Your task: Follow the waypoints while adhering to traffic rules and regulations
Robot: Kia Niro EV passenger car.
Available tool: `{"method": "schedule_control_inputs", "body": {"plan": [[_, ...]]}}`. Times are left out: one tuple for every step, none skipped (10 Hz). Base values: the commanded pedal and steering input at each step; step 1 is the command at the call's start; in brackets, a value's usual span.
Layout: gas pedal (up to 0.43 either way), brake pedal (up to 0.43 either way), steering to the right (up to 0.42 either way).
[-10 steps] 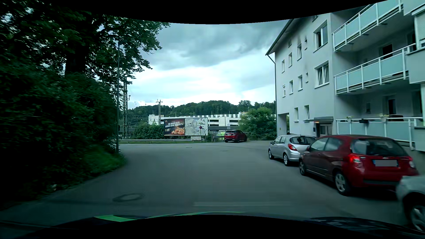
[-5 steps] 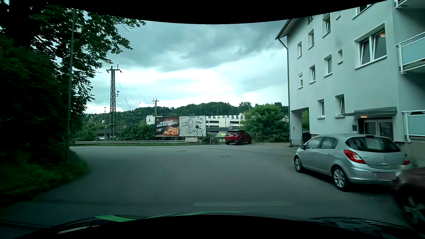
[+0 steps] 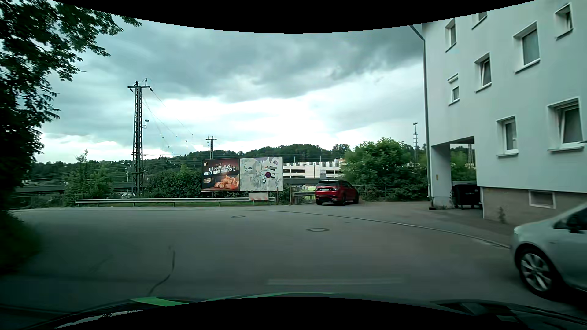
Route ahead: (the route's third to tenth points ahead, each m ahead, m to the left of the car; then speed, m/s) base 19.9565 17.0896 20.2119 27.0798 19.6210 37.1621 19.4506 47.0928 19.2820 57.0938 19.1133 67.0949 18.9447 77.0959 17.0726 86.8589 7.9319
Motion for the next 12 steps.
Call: {"method": "schedule_control_inputs", "body": {"plan": [[0.0,0.189,-0.094],[0.0,0.189,-0.114],[0.0,0.183,-0.139],[0.0,0.061,-0.162],[0.0,0.0,-0.183],[0.0,0.0,-0.207],[0.0,0.0,-0.222],[0.079,0.0,-0.231],[0.087,0.0,-0.242],[0.087,0.0,-0.25],[0.087,0.0,-0.261],[0.087,0.0,-0.27]]}}
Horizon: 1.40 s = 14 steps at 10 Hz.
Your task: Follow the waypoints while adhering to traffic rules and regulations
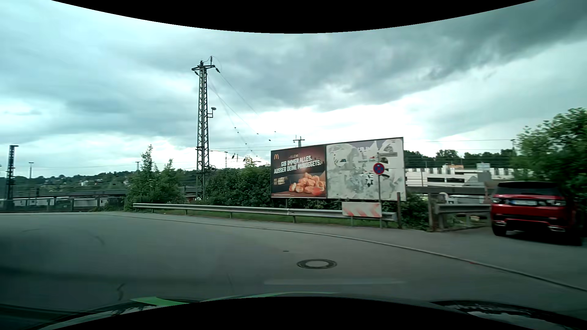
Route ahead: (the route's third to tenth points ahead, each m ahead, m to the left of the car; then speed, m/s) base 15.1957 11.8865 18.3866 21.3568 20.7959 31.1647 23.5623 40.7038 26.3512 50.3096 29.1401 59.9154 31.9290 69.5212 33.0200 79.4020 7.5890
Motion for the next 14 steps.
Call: {"method": "schedule_control_inputs", "body": {"plan": [[0.087,0.0,-0.276],[0.087,0.0,-0.281],[0.087,0.0,-0.281],[0.087,0.0,-0.281],[0.087,0.0,-0.28],[0.098,0.0,-0.275],[0.098,0.0,-0.27],[0.11,0.0,-0.267],[0.11,0.0,-0.26],[0.11,0.0,-0.255],[0.11,0.0,-0.249],[0.11,0.0,-0.246],[0.11,0.0,-0.246],[0.11,0.0,-0.244]]}}
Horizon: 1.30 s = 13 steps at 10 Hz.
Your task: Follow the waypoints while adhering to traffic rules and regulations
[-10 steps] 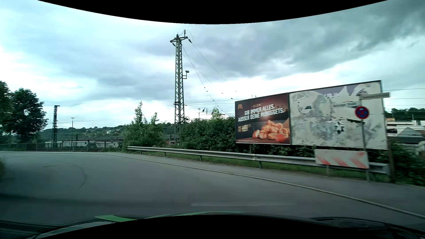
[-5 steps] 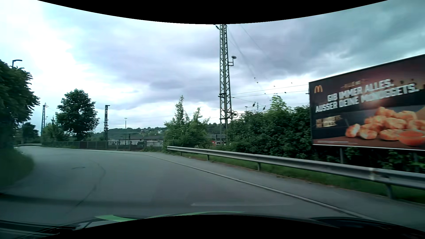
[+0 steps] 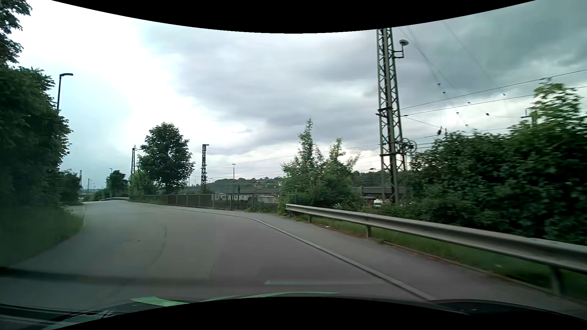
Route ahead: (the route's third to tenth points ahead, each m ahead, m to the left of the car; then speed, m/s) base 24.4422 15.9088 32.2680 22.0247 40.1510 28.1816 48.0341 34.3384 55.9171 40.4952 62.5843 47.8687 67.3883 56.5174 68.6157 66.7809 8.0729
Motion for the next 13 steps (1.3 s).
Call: {"method": "schedule_control_inputs", "body": {"plan": [[0.11,0.0,-0.238],[0.11,0.0,-0.226],[0.11,0.0,-0.215],[0.11,0.0,-0.208],[0.11,0.0,-0.199],[0.11,0.0,-0.189],[0.11,0.0,-0.183],[0.118,0.0,-0.178],[0.138,0.0,-0.174],[0.177,0.0,-0.17],[0.177,0.0,-0.168],[0.177,0.0,-0.167],[0.189,0.0,-0.164]]}}
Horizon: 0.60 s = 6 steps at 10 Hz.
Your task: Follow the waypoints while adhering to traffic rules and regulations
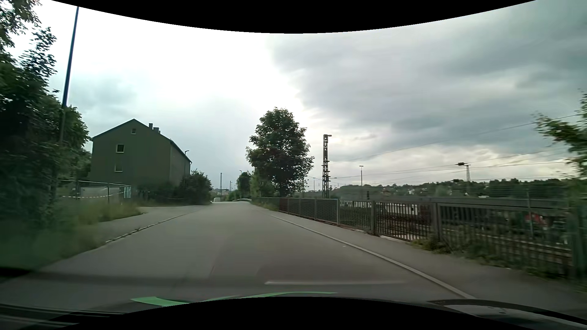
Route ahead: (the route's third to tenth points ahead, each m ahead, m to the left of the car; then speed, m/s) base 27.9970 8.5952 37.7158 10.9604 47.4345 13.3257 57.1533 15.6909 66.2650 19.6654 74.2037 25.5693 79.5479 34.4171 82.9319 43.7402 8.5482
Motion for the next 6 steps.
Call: {"method": "schedule_control_inputs", "body": {"plan": [[0.189,0.0,-0.16],[0.189,0.0,-0.152],[0.209,0.0,-0.142],[0.209,0.0,-0.125],[0.209,0.0,-0.112],[0.209,0.0,-0.104]]}}
